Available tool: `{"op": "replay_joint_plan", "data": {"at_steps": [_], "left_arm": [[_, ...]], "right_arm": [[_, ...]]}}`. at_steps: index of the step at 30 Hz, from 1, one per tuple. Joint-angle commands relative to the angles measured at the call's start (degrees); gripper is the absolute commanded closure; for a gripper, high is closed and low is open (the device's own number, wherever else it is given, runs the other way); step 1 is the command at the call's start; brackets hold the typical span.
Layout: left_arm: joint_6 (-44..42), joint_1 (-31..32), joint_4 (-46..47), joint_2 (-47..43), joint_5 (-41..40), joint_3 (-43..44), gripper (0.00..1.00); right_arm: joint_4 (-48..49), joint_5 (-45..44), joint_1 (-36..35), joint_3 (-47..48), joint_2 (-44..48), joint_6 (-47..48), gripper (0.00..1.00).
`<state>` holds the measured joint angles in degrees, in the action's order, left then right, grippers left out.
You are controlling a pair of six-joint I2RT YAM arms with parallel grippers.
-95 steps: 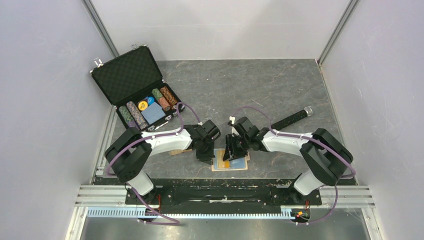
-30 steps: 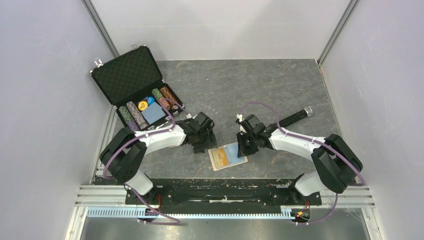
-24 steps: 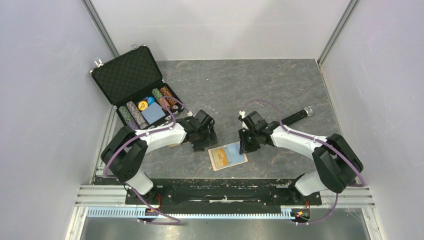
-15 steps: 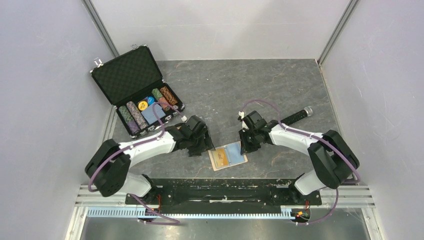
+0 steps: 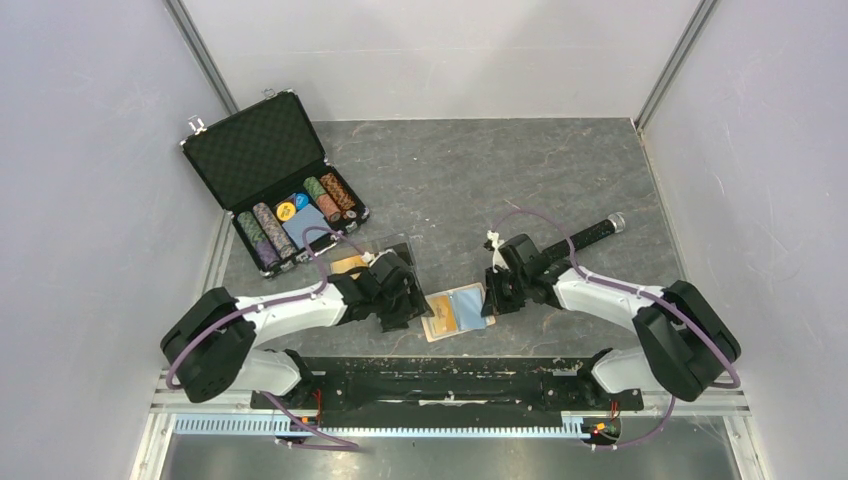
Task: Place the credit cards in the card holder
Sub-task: Close the card holder at the center of the board.
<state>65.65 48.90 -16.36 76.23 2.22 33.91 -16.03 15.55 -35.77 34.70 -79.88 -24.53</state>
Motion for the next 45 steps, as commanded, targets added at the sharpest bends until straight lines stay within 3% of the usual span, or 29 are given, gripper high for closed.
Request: {"op": "replay_joint_plan", "data": {"at_steps": [1,10,17,23,32,37,42,45], "left_arm": [[3.9,0.6,6.2,3.5,-0.2,-1.4,0.25],[2.6,1.3,13.0,11.0,1.7,2.0,0.29],[2.3,1.6,12.6,6.8,1.8,2.3,0.38],[1.5,1.6,12.4,2.8,1.9,2.9,0.39],[-0.8,1.9,16.1,9.3,7.7,6.2,0.43],[-1.4,2.3,14.1,10.4,6.3,7.4,0.62],[-5.1,2.3,2.6,8.7,3.3,11.8,0.88],[-9.0,2.2,-5.8,7.8,2.4,15.5,0.96]], "right_arm": [[-4.5,2.7,-0.5,-6.5,1.1,-2.4,0.96],[-4.6,2.4,-0.5,-5.0,-0.2,-2.2,0.96],[-7.3,0.1,-0.5,-0.7,-2.0,-0.4,0.95],[-8.4,-0.8,-0.5,1.3,-3.1,0.6,0.95],[-8.5,-0.9,-0.5,2.3,-3.8,0.8,0.95],[-9.1,-1.3,-0.5,3.5,-3.6,0.8,0.94],[-11.0,-1.7,-0.5,6.6,-2.4,1.3,0.91],[-12.3,-1.8,-0.4,9.6,-1.2,1.8,0.88]]}}
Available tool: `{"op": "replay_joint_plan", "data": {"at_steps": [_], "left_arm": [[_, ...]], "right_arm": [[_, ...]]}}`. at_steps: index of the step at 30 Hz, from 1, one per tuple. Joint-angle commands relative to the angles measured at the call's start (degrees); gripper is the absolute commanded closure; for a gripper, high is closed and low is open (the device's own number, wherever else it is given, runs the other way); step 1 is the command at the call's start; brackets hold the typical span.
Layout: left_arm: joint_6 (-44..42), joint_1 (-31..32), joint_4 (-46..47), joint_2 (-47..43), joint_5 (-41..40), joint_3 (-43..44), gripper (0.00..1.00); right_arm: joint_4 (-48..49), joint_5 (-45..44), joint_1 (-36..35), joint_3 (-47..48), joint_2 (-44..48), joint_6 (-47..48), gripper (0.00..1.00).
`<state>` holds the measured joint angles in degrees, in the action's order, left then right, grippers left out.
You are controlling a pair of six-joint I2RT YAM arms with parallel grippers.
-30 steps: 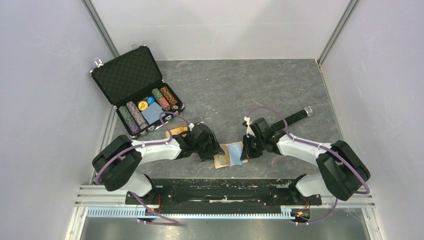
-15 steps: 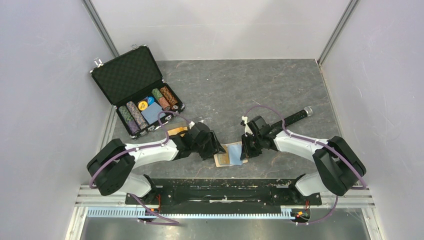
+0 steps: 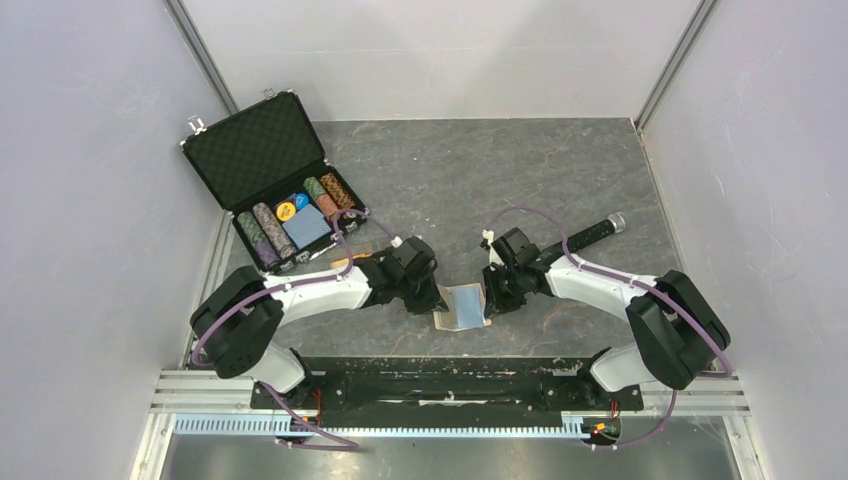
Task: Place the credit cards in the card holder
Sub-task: Close the card holder at the center of the board.
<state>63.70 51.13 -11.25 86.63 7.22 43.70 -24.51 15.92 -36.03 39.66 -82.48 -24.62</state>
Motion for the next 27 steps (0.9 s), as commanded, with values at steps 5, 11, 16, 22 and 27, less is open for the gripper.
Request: {"op": "replay_joint_plan", "data": {"at_steps": [5,11,16,22,27], "left_arm": [[-15.6,-0.3,-23.7,-1.9,-2.1,12.0,0.98],[-25.8,-0.3,-37.7,4.1,-1.6,19.5,0.98],[-30.4,-0.3,-44.1,7.5,-5.0,24.1,0.97],[-30.6,0.5,-46.6,10.8,-10.7,29.4,0.83],[-29.2,2.1,-42.9,13.5,-7.5,31.4,0.52]], "right_arm": [[-5.4,-2.4,-0.2,8.2,1.8,2.1,0.77],[-5.5,-1.1,-0.2,9.9,1.9,1.8,0.71],[-5.3,-1.7,-0.1,9.3,2.2,1.7,0.69],[-3.7,-1.2,0.2,6.3,2.7,1.0,0.68],[-2.2,-0.3,0.6,4.7,2.9,0.2,0.68]]}}
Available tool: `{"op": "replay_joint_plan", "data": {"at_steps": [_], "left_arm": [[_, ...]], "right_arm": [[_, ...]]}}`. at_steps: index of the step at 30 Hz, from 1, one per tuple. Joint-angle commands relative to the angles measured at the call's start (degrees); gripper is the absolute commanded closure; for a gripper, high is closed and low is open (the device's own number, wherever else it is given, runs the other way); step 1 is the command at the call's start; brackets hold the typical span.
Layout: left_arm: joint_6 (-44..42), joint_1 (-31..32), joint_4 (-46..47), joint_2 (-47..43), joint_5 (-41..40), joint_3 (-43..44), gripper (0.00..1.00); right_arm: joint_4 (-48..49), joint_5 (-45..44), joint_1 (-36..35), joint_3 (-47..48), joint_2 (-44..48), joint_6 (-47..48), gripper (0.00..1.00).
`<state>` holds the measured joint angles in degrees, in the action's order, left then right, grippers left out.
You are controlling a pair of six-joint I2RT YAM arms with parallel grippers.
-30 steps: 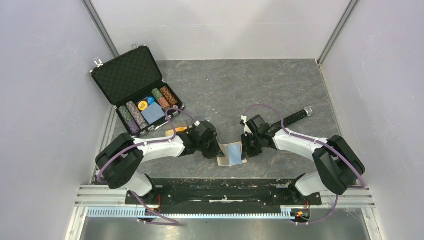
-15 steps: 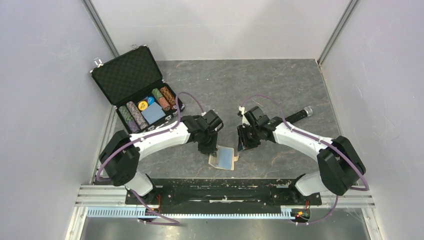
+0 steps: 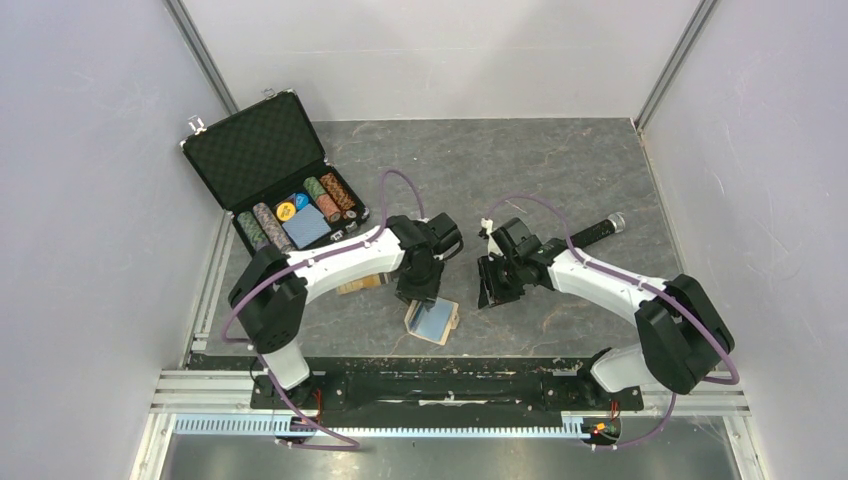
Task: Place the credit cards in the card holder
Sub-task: Close the card holder at the center of the board.
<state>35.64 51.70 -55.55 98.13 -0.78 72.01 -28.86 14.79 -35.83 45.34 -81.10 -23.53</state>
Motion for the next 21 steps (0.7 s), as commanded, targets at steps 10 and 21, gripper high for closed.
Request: {"op": "replay_joint_plan", "data": {"at_steps": [10,21], "left_arm": [[4.1,3.9,11.4,0.6,8.4,-0.4,0.32],[8.8,3.9,23.2,-0.1,14.8,-9.1,0.15]], "right_arm": [[2.5,1.7,0.9,-1.0,1.9,-1.2,0.68],[5.2,5.2,1.7,-0.3,0.8,-2.0,0.68]]}}
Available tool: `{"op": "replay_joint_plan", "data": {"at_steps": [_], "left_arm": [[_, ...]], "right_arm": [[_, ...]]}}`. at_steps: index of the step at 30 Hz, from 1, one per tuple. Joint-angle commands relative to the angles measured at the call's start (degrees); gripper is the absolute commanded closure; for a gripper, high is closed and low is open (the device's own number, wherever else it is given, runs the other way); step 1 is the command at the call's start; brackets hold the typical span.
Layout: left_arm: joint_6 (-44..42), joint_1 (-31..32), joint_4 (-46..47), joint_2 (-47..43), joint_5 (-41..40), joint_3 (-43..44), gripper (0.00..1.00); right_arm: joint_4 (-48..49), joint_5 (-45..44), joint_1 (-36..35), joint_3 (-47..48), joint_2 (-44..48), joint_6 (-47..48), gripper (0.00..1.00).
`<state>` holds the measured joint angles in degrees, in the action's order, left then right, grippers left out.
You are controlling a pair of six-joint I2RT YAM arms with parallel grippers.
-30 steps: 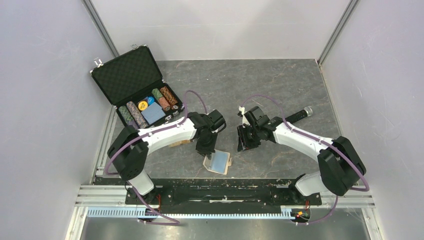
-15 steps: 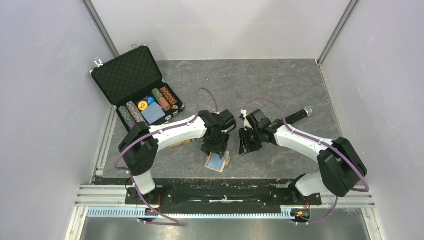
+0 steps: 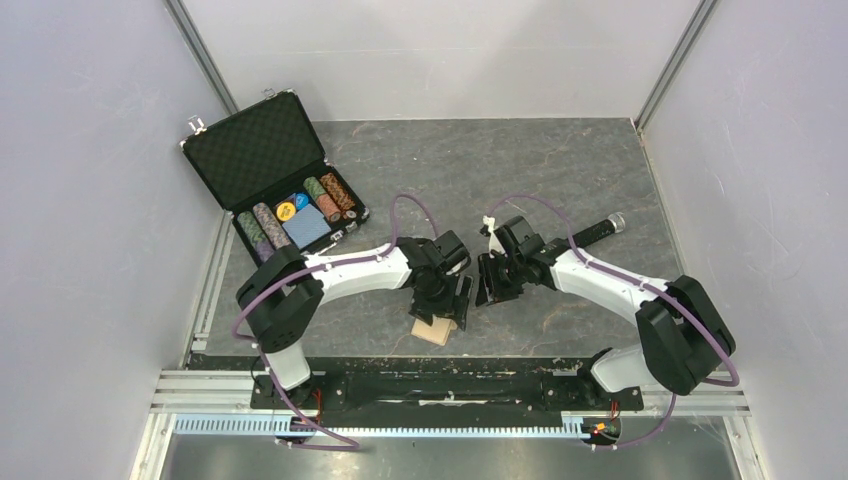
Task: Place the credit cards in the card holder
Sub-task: Close the card holder at the center of the board.
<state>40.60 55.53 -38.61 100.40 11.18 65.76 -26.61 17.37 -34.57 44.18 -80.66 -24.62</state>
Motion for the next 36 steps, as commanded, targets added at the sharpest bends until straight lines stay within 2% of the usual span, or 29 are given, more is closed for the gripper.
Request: {"op": "replay_joint_plan", "data": {"at_steps": [1,6,9,14,18,27,36], "left_arm": [[4.1,0.0,7.5,-2.6,3.3,-3.8,0.14],[5.9,-0.7,15.7,-5.2,6.4,-9.6,0.16],[7.2,-1.5,20.1,-7.5,8.0,-12.4,0.18],[8.4,-2.9,24.5,-10.6,10.0,-15.0,0.21],[9.2,-4.5,27.0,-12.4,10.7,-16.7,0.23],[8.4,-5.9,27.0,-11.7,11.2,-16.9,0.42],[8.0,-5.8,27.9,-9.1,11.7,-16.3,0.56]], "right_arm": [[3.5,3.4,0.5,0.9,0.2,-1.2,0.68],[6.6,7.6,0.7,3.0,-1.7,-1.0,0.71],[9.5,10.8,0.8,4.1,-3.0,-1.3,0.77],[16.0,16.2,0.8,3.8,-6.3,-3.0,0.92],[20.5,19.1,0.8,2.5,-8.9,-4.9,0.96],[23.3,16.5,0.7,-1.2,-14.9,-6.2,1.00],[18.3,11.5,0.8,-0.5,-15.3,-4.5,1.00]]}}
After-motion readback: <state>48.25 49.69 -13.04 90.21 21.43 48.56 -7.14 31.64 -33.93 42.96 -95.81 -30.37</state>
